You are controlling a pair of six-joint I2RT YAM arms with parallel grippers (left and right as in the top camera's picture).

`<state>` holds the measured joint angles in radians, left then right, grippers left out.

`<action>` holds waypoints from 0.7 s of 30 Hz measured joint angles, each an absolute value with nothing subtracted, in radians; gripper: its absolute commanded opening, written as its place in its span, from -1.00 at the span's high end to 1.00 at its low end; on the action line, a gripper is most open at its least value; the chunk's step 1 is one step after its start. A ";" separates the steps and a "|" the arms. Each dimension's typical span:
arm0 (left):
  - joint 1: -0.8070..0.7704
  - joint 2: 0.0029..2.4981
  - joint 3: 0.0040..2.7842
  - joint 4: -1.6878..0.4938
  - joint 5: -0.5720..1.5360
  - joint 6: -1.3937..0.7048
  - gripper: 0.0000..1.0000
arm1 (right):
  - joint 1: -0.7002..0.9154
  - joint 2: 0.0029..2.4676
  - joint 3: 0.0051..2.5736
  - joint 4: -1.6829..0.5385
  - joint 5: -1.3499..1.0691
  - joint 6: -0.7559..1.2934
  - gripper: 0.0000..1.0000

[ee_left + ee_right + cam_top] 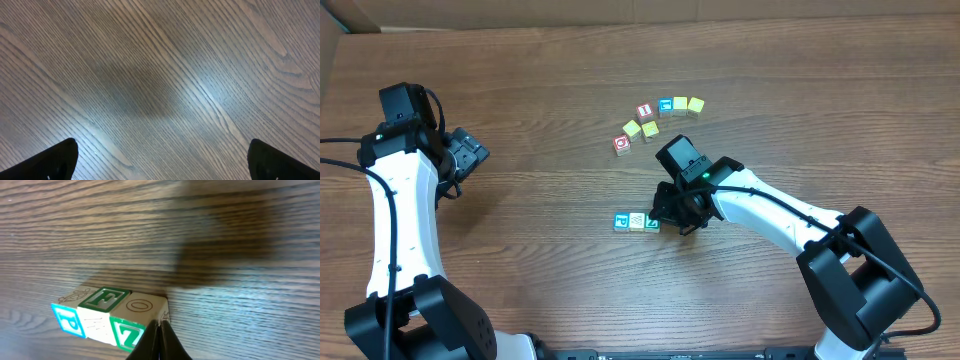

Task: Flip 4 blocks
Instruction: 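Open the right gripper and lift it off the Z block, then move the right gripper up to the red Q block cluster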

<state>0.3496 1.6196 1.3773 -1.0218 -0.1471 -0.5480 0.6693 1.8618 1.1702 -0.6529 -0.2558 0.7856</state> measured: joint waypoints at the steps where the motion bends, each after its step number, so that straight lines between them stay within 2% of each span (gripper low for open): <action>1: 0.350 1.620 1.377 -1.022 -0.147 -0.548 -0.99 | 0.669 1.862 1.170 -0.652 -0.258 0.787 0.92; 6: 0.350 1.620 1.377 -1.022 -0.147 -0.548 -1.00 | 0.669 1.862 1.170 -0.652 -0.258 0.788 0.92; 9: 0.350 1.620 1.377 -1.022 -0.147 -0.548 -0.99 | 0.669 1.862 1.170 -0.658 -0.245 0.788 0.86; 13: 0.350 1.620 1.377 -1.022 -0.147 -0.548 -1.00 | 0.669 1.862 1.170 -0.675 -0.211 0.757 0.62; 16: 0.350 1.620 1.377 -1.022 -0.147 -0.548 -1.00 | 0.662 1.862 1.178 -0.708 -0.202 0.707 0.35; 19: 0.350 1.620 1.377 -1.022 -0.147 -0.548 -1.00 | 0.628 1.862 1.255 -0.846 -0.202 0.634 0.04; 21: 0.350 1.620 1.377 -1.022 -0.147 -0.548 -1.00 | 0.587 1.863 1.363 -0.957 -0.199 0.580 -0.05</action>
